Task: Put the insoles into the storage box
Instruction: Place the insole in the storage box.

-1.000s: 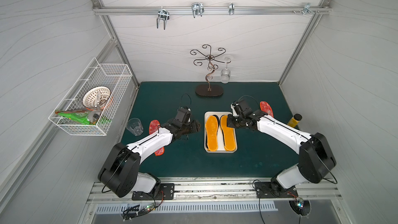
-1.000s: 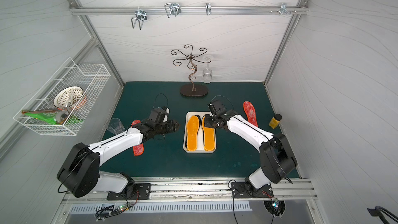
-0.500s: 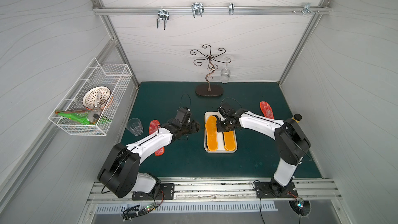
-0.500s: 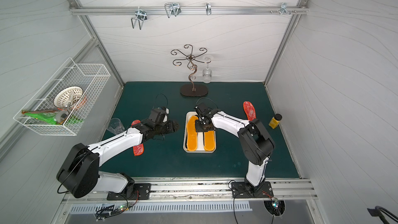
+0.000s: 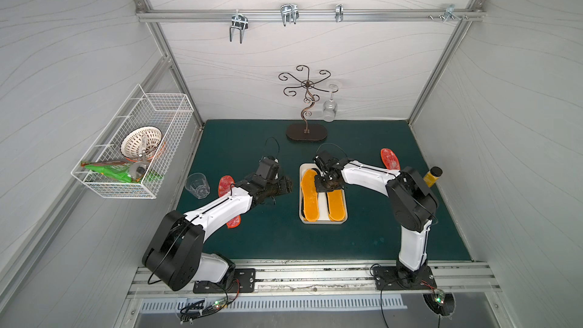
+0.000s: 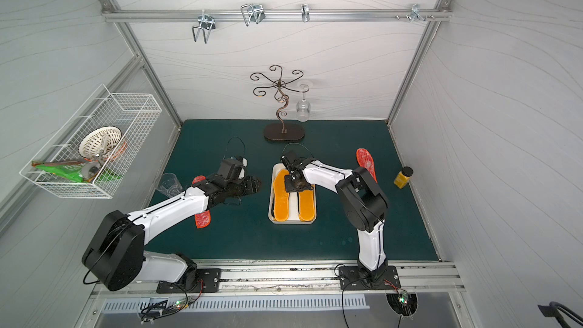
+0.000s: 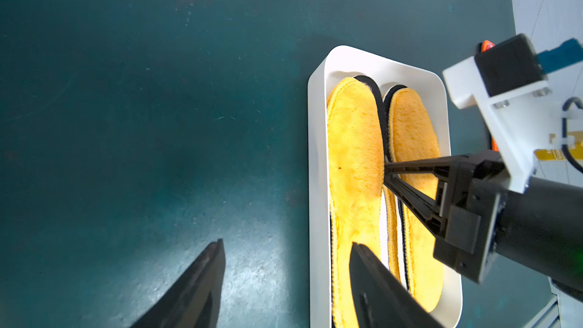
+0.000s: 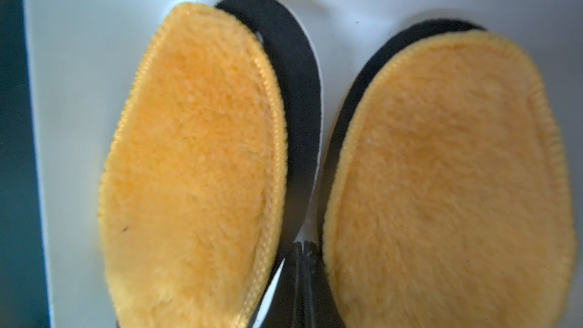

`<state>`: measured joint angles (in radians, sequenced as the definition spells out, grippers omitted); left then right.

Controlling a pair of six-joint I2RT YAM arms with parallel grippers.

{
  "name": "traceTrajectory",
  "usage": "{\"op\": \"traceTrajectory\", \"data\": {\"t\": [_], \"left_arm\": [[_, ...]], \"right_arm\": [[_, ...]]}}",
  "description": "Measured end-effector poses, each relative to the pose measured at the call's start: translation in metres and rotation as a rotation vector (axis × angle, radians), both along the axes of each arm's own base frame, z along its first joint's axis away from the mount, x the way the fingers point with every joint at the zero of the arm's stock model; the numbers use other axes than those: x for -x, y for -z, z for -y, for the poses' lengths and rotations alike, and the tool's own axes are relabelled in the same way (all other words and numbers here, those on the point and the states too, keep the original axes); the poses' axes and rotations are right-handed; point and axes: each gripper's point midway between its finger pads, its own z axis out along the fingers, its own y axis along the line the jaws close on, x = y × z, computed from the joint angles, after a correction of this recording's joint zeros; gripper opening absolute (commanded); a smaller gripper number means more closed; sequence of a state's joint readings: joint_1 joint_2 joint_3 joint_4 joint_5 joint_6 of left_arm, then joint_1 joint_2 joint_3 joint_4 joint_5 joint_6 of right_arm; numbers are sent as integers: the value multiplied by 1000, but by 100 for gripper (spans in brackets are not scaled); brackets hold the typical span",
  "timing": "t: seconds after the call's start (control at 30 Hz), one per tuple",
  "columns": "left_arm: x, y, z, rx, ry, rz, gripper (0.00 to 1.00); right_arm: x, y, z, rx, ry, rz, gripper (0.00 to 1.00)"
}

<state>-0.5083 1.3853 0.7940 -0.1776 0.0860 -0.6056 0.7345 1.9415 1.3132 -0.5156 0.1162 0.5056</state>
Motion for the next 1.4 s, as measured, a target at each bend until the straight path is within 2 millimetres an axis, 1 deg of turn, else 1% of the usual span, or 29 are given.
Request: {"op": "traceTrajectory", "data": {"t": [0.17,0.37,0.53,0.63,0.73,0.9,1.03,1.13,1.4], "left_arm": [[0,-2,0,1,0,5,67],[1,-5,-1,1,-1,11,67],[1,-4,-1,0,-1,11,67],[0,-5,-2,-1,-3,14,67],[0,-6,-3,-4,-8,19,67],[-1,-7,-5,-13,-17,26,67],[-2,-8,-8,-15,-26,31,67],[-4,-7,-12,-19,-39,28,67],[-11,-4,-40,-32,-112,6,67]], "right_arm": [[-3,8,-3,10,-1,-7,1],[-4,7,-8,-4,-48,-3,6],[-6,2,-23,-67,-115,10,8],[-5,1,-27,-84,-137,12,9],[-6,1,-27,-83,-140,14,14],[-8,-1,-25,-80,-137,23,33],[-8,-12,-23,-81,-131,40,39],[-10,-24,-21,-81,-125,60,44],[-13,-59,-6,-35,-96,114,54]]}}
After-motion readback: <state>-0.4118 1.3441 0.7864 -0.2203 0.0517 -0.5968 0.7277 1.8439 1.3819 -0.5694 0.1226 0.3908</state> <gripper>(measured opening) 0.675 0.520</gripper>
